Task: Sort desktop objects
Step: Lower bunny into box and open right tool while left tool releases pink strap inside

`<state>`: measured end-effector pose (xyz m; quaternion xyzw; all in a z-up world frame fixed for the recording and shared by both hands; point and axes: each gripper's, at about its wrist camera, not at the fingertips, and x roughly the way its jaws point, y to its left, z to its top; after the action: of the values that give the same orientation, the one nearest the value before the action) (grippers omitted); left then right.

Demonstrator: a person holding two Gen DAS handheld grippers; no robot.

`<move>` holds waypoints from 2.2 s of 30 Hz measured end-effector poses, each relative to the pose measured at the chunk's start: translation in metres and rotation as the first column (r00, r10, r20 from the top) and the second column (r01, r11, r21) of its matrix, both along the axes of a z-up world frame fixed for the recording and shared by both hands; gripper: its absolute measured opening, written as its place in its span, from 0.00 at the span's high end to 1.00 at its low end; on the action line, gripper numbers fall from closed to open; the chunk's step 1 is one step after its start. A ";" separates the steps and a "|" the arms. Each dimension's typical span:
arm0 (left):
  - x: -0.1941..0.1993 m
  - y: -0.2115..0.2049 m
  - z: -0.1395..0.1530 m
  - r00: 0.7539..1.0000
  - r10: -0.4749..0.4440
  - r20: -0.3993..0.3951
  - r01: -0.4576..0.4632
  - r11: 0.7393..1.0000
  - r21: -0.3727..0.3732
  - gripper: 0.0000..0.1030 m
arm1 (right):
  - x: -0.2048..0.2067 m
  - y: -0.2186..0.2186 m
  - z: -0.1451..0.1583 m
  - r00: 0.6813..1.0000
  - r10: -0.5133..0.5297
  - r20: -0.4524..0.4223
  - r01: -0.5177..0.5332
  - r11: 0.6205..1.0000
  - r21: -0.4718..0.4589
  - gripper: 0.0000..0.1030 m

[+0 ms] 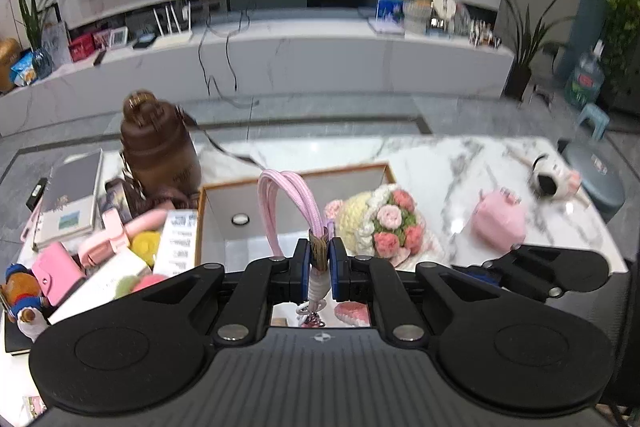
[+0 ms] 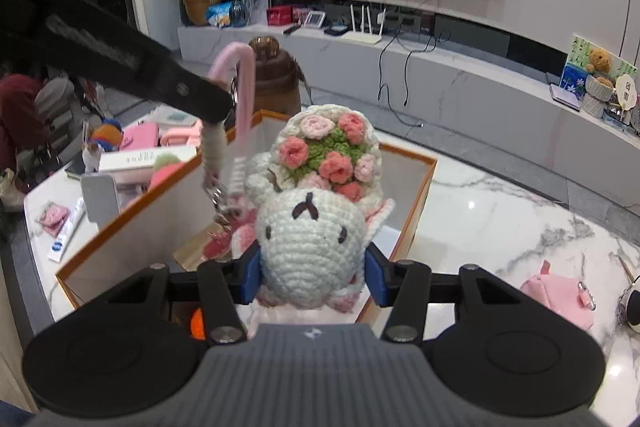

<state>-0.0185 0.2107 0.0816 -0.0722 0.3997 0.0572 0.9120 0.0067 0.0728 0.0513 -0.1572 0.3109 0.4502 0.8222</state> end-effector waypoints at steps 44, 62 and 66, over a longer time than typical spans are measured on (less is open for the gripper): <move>0.041 0.012 -0.092 0.954 0.032 -0.297 0.001 0.994 0.110 0.37 | 0.002 0.060 -0.047 0.996 0.088 0.020 -0.082 0.974 -0.212 0.42; 0.033 0.001 -0.070 0.959 0.019 -0.284 0.018 0.992 0.127 0.35 | -0.004 0.043 -0.031 0.997 0.080 0.001 -0.079 0.985 -0.154 0.38; 0.031 -0.008 -0.063 0.961 0.002 -0.275 0.034 0.991 0.127 0.35 | -0.006 0.034 -0.022 0.997 0.076 0.011 -0.074 0.988 -0.134 0.38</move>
<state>0.0121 0.2026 0.0189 -0.0007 0.5184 0.0851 0.8509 0.0012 0.1070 0.0297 -0.2271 0.3277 0.4576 0.7947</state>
